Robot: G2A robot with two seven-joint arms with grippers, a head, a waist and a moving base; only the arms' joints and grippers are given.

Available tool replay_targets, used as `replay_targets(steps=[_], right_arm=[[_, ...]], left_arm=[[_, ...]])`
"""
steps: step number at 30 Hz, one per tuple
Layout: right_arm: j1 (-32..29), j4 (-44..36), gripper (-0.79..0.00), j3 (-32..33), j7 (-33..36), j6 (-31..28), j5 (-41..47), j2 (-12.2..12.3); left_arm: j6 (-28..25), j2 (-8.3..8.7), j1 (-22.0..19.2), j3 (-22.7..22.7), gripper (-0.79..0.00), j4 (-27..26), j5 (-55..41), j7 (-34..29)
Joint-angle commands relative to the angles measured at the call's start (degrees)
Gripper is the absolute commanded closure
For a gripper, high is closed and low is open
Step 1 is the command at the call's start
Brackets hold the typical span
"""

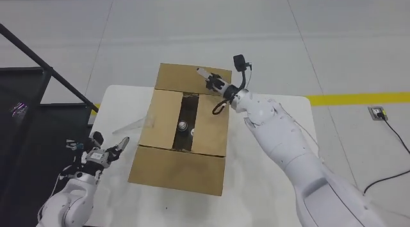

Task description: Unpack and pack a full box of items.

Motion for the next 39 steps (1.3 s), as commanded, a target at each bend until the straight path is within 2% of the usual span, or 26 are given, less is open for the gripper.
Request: replay_targets(steps=[1, 2, 3, 10, 17, 23, 28, 34, 39], right_arm=[[-0.5, -1.2, -0.785, 1.1, 8.2, -3.0, 2.4, 0.5], [-0.5, -1.8, -0.785, 1.5, 11.7, -4.0, 3.0, 0.8], [-0.3, -1.6, -0.785, 1.8, 12.4, -4.2, 3.0, 1.1], [-0.9, -2.4, -0.785, 1.7, 12.8, -3.9, 2.8, 1.1], [-2.9, -9.2, -0.785, 0.3, 19.4, 3.7, -2.5, 1.8], [-3.6, -12.1, -0.785, 0.4, 23.6, 9.8, -2.3, 1.7], [-3.3, -11.4, -0.785, -1.0, 22.7, 14.6, -4.2, 0.6], [-3.0, -9.0, -0.785, -2.5, 21.8, 16.3, -4.0, -1.5], [-2.6, -5.9, -0.785, -2.9, 21.7, 16.3, -2.2, -3.3]], left_arm=[[1.8, -0.29, -2.0, 2.4, -0.785, 1.8, 2.3, -0.1], [2.1, -0.43, -2.8, 3.5, -0.785, 2.6, 3.0, 0.0], [2.1, -0.57, -3.5, 4.4, -0.785, 3.5, 3.3, 0.0], [1.6, -1.13, -5.7, 7.8, -0.785, 6.0, 5.2, 1.4], [0.9, -1.17, -4.0, 7.5, -0.785, 4.1, 4.4, 1.8], [0.2, -1.09, -1.8, 6.9, -0.785, 1.7, 5.1, 2.6], [1.4, -1.11, -0.6, 6.5, -0.785, 0.6, 5.9, 3.3], [2.1, -1.18, 0.4, 4.9, -0.785, 0.1, 3.6, 4.6], [0.3, -0.95, 3.0, 2.7, -0.785, -3.0, 2.0, 5.5]])
